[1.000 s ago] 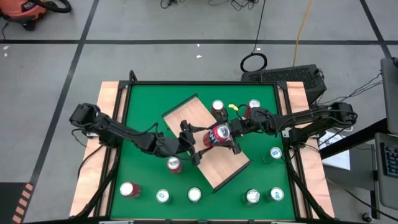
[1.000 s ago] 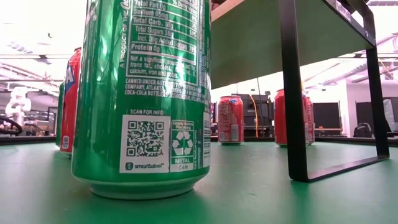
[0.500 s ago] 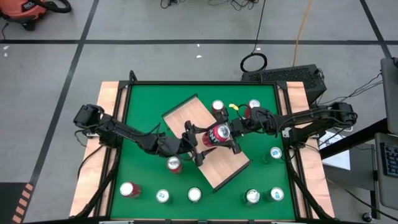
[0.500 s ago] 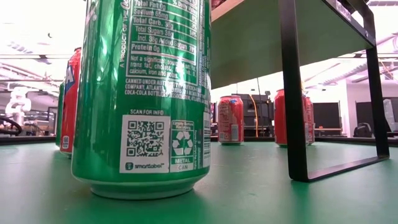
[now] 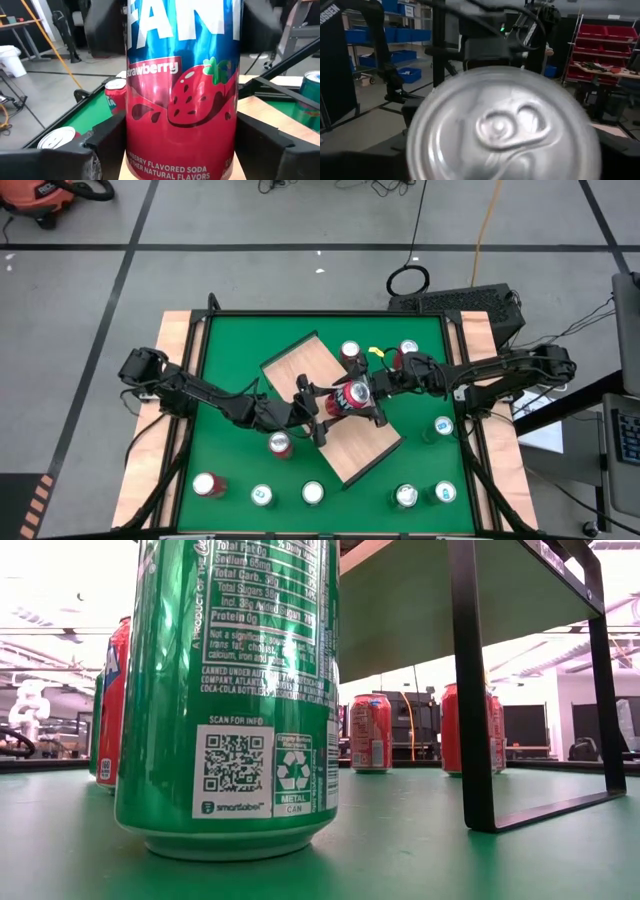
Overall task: Place canned beverage on shelf
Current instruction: Put the red soda can on the shelf
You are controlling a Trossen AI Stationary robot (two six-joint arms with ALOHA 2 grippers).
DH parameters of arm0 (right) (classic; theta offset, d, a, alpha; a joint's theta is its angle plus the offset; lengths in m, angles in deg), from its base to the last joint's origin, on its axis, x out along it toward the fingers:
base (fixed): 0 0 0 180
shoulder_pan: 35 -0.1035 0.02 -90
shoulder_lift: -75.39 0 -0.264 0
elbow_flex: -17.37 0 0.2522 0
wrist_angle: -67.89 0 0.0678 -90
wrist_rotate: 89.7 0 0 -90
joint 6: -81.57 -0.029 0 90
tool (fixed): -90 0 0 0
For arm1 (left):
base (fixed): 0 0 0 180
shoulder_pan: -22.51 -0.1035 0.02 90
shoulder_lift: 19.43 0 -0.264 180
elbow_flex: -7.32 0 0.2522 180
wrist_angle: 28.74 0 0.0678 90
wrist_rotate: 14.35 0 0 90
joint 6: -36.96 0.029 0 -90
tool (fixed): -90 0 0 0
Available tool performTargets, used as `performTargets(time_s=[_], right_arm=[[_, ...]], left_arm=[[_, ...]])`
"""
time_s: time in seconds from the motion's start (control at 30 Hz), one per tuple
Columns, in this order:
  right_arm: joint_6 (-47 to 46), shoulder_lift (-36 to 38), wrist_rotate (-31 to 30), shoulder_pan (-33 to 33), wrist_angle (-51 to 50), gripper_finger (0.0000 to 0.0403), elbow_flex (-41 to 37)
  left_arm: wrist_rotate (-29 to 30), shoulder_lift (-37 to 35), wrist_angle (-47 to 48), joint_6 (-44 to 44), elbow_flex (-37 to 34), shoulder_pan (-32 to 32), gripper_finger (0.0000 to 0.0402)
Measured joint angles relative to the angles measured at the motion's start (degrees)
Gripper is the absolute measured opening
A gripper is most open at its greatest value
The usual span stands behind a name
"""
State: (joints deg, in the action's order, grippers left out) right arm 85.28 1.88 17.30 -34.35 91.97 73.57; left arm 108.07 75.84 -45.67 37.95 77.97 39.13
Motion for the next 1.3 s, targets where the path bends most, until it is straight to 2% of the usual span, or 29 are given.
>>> performTargets(time_s=[0.23,0.37,0.5,0.7,0.9,1.07,1.3], right_arm=[[0.2,5.1,0.3,0.0,-4.1,0.0363,0.0],[0.2,6.5,0.0,0.0,-4.6,0.0363,0.0],[-0.2,6.4,-0.1,0.0,-3.4,0.0363,0.0],[-2.3,4.5,-0.2,0.0,0.8,0.0362,0.0],[-3.9,4.1,-0.5,0.1,1.8,0.0334,0.0],[-4.4,4.1,-0.5,0.1,2.1,0.0307,0.0],[-4.3,4.1,-0.5,0.1,1.8,0.0302,0.0]], left_arm=[[4.9,-0.4,-5.3,4.2,0.0,2.2,0.0294],[5.1,-0.4,-9.4,5.4,0.0,2.3,0.0294],[5.1,0.2,-10.5,5.4,0.0,2.3,0.0293],[5.9,3.1,-17.1,5.9,0.0,1.8,0.0293],[10.1,4.0,-17.9,7.5,0.0,1.7,0.0293],[10.2,4.1,-18.7,8.4,0.0,1.6,0.0293],[10.1,4.1,-18.3,8.4,0.0,1.5,0.0293]])
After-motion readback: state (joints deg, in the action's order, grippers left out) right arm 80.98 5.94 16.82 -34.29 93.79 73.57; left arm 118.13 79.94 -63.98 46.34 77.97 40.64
